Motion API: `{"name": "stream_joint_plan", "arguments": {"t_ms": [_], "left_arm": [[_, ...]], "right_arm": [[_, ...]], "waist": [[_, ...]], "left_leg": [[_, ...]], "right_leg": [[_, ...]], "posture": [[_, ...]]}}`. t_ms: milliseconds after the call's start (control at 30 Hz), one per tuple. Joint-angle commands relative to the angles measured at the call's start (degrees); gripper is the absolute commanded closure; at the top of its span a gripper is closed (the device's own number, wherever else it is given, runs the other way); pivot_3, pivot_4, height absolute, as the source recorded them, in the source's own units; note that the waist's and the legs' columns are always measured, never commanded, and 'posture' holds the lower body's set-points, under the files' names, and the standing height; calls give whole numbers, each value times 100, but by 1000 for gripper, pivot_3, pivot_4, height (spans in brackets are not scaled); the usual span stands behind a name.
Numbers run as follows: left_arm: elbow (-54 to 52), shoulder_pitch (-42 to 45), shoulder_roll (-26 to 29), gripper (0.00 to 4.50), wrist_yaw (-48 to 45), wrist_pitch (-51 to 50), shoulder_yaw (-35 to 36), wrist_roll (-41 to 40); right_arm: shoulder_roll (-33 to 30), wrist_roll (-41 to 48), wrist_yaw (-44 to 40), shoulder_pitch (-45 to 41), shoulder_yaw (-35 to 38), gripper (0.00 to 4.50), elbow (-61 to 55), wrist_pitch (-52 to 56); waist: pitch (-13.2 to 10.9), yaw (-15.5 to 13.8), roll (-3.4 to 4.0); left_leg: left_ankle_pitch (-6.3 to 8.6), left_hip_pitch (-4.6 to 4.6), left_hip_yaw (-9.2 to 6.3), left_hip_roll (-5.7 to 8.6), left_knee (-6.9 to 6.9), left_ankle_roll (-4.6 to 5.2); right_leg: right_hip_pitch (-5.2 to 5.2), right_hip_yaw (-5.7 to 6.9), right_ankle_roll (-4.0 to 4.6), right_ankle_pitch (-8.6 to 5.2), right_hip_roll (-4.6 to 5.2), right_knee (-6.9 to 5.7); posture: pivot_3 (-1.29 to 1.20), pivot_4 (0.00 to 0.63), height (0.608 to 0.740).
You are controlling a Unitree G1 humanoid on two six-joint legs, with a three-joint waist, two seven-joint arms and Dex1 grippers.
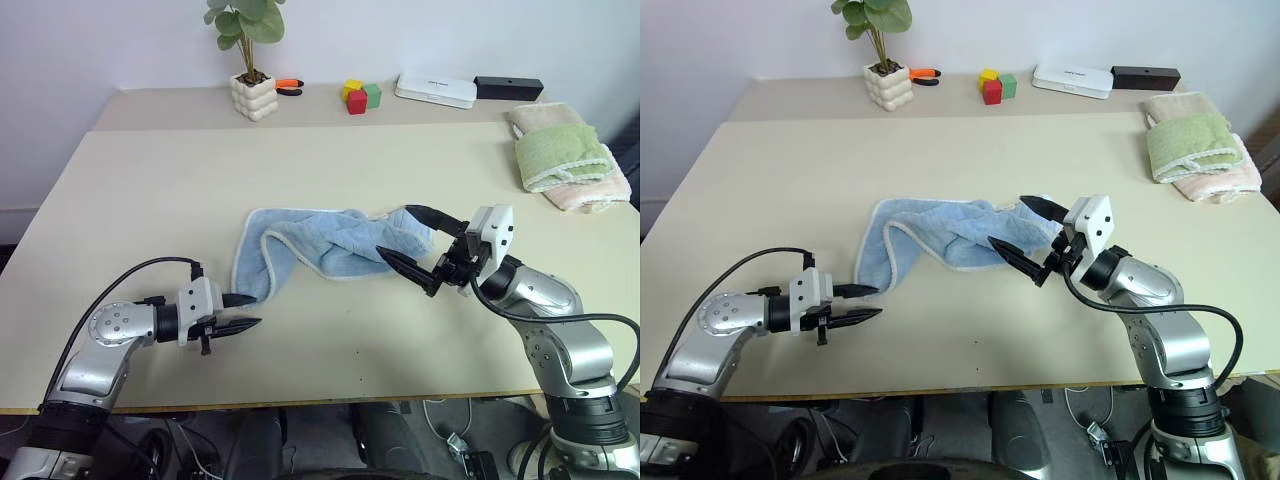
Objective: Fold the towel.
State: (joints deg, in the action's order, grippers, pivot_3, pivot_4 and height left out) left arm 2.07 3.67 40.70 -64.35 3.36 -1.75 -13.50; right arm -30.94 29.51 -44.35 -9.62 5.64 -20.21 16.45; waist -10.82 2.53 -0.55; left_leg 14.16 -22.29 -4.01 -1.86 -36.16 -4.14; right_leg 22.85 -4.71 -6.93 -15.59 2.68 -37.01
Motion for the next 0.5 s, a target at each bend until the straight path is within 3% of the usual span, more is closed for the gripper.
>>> {"name": "stream_joint_plan", "arguments": {"t_ms": [33, 167, 500], "left_arm": [[269, -102, 19, 4458, 253, -452, -136, 267], [355, 174, -114, 4458, 491, -694, 77, 37], [-17, 1220, -489, 4458, 996, -2339, 1317, -1748]], "right_arm": [[-77, 63, 5, 83, 177, 0, -294, -67], [-238, 77, -181, 318, 125, 0, -360, -14], [-715, -926, -552, 581, -619, 0, -51, -278]], "waist": [[5, 1, 5], [13, -5, 18], [0, 0, -4]], "left_leg": [[0, 2, 0, 0, 0, 0], [0, 8, 0, 0, -1, 0], [0, -2, -9, 0, -5, 0]], "right_leg": [[-2, 0, 1, -1, 0, -1], [-8, 0, 13, -8, 0, -1], [1, 4, -2, -2, -4, -8]], "posture": [[0, 150, 740], [0, 150, 740], [0, 150, 740]]}}
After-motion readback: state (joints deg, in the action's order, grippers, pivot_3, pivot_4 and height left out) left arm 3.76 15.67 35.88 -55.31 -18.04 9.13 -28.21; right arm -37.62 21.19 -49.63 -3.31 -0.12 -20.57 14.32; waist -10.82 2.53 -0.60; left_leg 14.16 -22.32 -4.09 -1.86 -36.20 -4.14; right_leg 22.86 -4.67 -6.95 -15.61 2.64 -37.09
